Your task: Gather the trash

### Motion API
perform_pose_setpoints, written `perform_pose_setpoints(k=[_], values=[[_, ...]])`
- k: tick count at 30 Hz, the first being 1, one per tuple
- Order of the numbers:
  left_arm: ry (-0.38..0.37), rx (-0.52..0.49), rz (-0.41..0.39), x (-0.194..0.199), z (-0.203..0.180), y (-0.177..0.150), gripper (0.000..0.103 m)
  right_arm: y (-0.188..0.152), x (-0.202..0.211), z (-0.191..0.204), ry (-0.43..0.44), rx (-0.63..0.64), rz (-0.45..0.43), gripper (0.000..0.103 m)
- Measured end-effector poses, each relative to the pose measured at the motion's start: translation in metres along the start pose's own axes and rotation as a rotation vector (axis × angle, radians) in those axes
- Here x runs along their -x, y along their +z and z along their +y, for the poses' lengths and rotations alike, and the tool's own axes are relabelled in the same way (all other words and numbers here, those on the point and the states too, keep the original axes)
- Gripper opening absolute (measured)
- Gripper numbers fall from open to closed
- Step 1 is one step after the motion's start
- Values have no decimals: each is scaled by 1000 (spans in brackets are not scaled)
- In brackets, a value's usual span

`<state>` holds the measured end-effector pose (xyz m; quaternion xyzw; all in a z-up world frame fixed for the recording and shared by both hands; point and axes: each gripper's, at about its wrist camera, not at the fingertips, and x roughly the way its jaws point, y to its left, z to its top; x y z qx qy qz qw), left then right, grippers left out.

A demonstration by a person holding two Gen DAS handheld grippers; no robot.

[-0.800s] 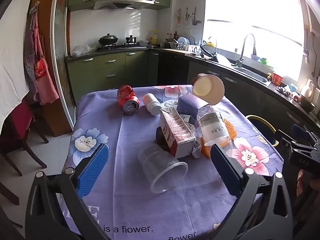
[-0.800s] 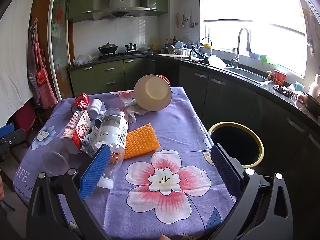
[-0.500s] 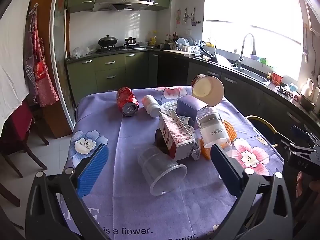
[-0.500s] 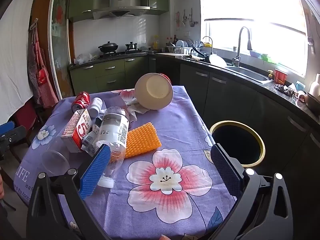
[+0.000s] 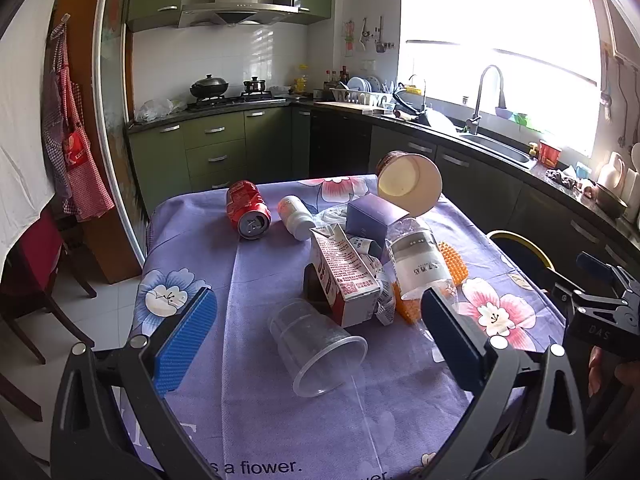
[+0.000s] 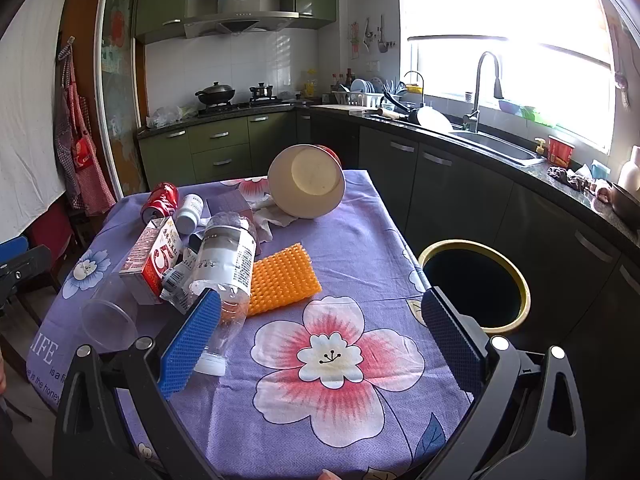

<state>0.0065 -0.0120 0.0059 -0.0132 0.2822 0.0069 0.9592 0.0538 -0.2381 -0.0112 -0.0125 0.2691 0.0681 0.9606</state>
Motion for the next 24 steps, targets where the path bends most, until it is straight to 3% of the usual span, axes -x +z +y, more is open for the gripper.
perform_pose_setpoints(k=[24], values=[[-7, -13, 3, -2, -4, -2, 97, 0, -2, 0, 0, -1, 3, 99]])
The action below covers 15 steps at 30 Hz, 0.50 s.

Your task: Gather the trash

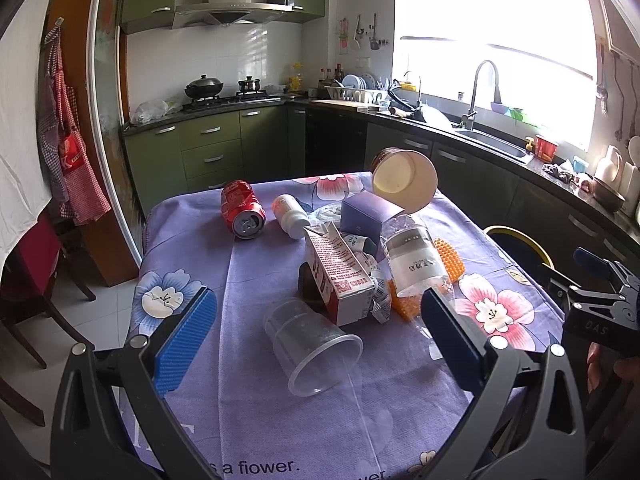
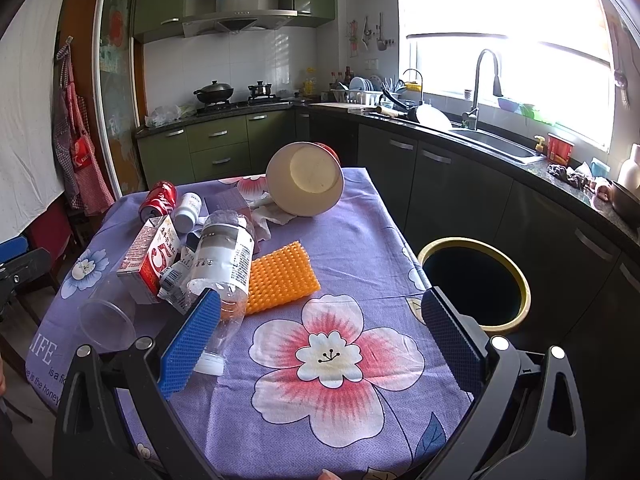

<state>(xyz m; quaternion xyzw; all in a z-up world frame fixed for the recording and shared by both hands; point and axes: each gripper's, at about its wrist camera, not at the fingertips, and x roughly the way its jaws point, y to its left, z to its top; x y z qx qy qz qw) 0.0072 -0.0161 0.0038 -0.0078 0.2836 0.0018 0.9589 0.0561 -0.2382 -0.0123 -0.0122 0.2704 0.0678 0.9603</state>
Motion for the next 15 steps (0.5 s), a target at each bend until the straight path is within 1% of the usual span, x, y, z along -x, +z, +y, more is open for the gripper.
perform_pose_setpoints(k=[15], values=[[-9, -17, 3, -2, -5, 1, 97, 0, 0, 2, 0, 0, 4, 99]])
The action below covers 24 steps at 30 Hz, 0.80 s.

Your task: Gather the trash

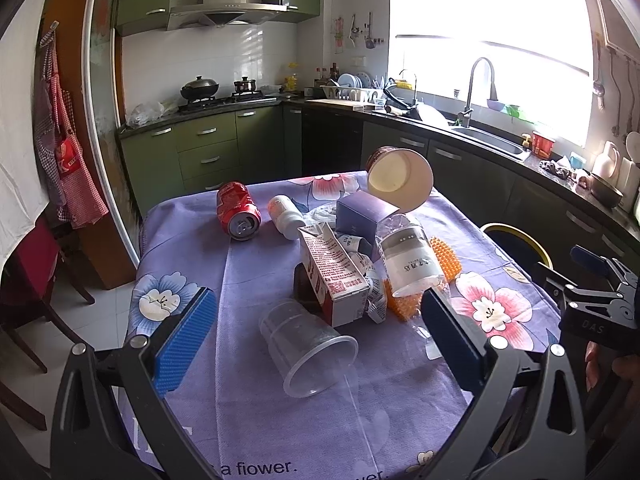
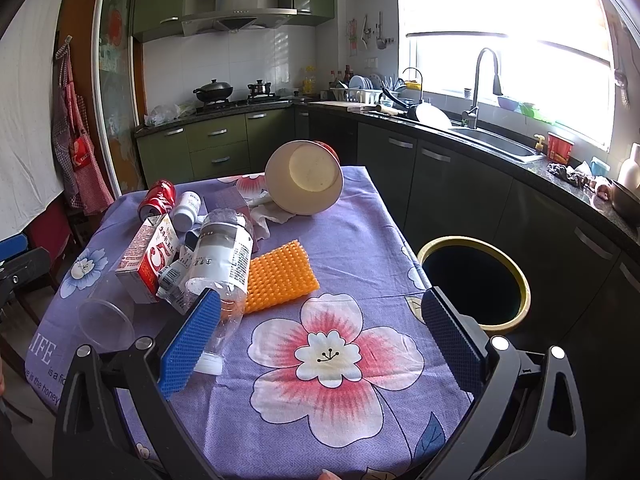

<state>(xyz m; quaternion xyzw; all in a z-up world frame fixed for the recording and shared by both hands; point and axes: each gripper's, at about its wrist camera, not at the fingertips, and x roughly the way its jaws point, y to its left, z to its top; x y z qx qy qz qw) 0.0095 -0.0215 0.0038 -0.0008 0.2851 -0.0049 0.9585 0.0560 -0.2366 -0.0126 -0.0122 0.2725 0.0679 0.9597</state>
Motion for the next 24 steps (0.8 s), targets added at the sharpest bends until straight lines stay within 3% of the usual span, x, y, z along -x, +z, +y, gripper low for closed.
perform_pose_setpoints(k=[24], values=[[0, -1, 0, 0, -1, 1, 97, -3, -5, -4, -2, -3, 4, 99]])
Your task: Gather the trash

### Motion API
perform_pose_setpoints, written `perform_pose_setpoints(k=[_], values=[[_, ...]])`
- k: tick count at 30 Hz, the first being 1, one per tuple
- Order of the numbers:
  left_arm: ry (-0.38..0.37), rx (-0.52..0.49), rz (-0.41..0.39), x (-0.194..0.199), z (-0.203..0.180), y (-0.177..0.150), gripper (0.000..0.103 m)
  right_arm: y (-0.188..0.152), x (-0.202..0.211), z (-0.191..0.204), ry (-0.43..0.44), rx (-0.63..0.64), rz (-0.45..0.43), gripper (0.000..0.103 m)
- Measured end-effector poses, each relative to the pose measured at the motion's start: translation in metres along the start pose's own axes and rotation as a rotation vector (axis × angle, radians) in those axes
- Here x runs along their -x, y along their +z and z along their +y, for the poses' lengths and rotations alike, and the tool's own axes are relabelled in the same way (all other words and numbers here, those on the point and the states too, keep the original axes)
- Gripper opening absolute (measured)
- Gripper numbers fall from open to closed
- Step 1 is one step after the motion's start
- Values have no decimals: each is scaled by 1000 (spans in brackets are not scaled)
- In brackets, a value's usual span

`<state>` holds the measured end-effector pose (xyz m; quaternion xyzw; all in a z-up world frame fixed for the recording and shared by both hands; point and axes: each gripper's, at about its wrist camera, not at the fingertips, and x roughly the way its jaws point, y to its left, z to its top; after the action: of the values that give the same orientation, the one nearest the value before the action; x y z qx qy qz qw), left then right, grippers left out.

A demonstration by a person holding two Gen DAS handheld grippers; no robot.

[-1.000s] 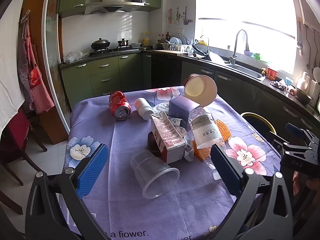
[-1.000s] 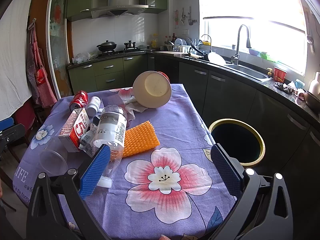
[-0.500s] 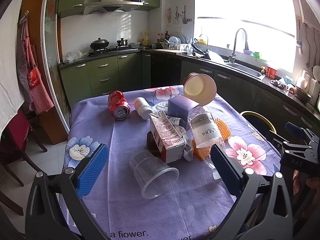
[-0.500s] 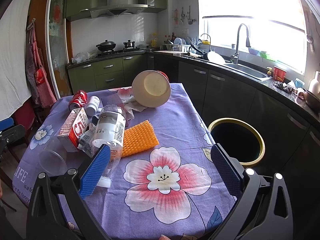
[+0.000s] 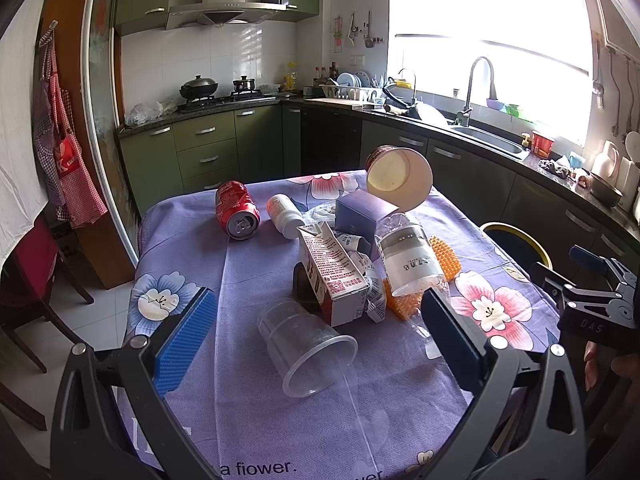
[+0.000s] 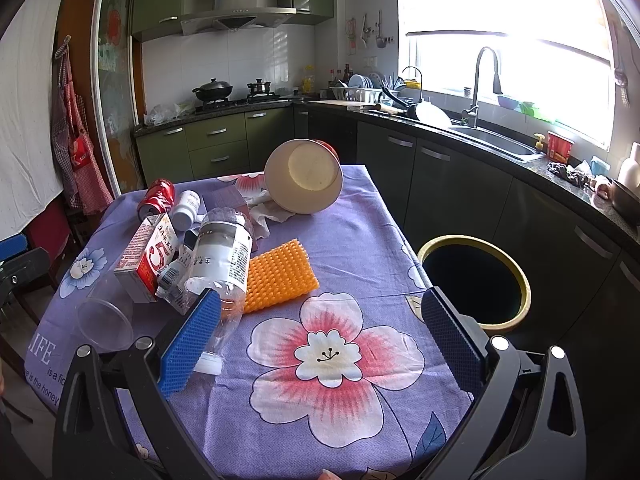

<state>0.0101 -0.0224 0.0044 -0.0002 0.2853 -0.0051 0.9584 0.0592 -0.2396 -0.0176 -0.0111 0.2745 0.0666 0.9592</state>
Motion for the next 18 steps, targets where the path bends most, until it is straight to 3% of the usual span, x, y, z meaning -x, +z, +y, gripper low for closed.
perform_pose_setpoints(k=[13, 18], values=[[-12, 0, 8, -4, -1, 0, 97, 1, 0, 1, -4, 7, -2, 99], [-7, -26, -4, -14, 4, 18, 97, 24, -1, -7, 49, 37, -81, 99]])
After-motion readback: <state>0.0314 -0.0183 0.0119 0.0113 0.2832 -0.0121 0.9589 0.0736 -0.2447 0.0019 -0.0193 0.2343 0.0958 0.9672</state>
